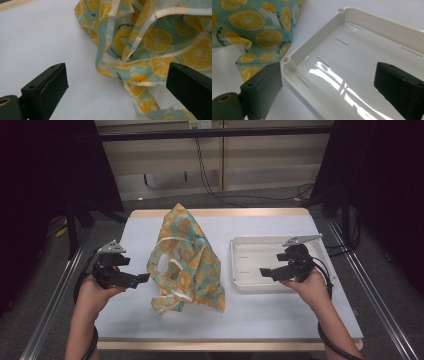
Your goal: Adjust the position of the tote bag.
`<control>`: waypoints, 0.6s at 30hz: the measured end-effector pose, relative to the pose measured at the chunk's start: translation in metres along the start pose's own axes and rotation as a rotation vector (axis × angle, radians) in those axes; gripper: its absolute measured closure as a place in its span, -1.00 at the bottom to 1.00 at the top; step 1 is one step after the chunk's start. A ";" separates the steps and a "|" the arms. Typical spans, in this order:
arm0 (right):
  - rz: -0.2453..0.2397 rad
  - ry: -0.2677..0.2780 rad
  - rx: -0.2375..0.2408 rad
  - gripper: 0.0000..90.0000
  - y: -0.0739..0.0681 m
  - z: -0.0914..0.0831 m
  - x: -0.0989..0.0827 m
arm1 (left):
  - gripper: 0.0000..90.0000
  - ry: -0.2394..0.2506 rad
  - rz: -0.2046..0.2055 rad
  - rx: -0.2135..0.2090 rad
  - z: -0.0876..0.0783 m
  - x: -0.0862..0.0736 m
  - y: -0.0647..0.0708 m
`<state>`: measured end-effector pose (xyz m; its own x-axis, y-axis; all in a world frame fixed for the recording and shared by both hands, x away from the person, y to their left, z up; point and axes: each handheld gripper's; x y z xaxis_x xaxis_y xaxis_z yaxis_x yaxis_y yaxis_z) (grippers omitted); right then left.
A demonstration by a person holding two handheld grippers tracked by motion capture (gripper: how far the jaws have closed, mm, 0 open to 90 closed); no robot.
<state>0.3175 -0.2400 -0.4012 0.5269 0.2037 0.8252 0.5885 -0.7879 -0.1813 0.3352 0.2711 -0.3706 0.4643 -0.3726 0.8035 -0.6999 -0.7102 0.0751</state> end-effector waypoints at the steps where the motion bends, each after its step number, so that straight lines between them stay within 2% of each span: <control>1: 0.001 -0.001 -0.001 -0.83 0.000 0.000 0.000 | -0.92 0.001 0.003 0.002 -0.001 0.000 -0.001; 6: 0.011 -0.016 -0.004 -0.81 -0.001 0.003 0.001 | -0.92 0.010 -0.008 0.005 -0.004 -0.001 -0.002; 12: 0.005 -0.034 -0.003 -0.80 -0.009 0.008 0.009 | -0.92 0.018 -0.013 0.018 -0.007 -0.003 -0.005; 13: 0.002 -0.031 -0.003 -0.80 -0.010 0.009 0.011 | -0.92 0.015 -0.019 0.008 -0.006 -0.003 -0.005; 18: -0.003 -0.058 -0.007 -0.80 -0.015 0.015 0.020 | -0.92 0.010 -0.008 0.007 -0.006 -0.002 -0.003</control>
<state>0.3287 -0.2158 -0.3895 0.5601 0.2389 0.7932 0.5859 -0.7911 -0.1755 0.3331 0.2774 -0.3694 0.4649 -0.3609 0.8085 -0.6924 -0.7172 0.0780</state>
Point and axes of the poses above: each handheld gripper's, and its own axes: z roughly forward along the jaws, x roughly out of its top, y roughly to its right, and after that the axes turned 9 degrees about y, right-handed
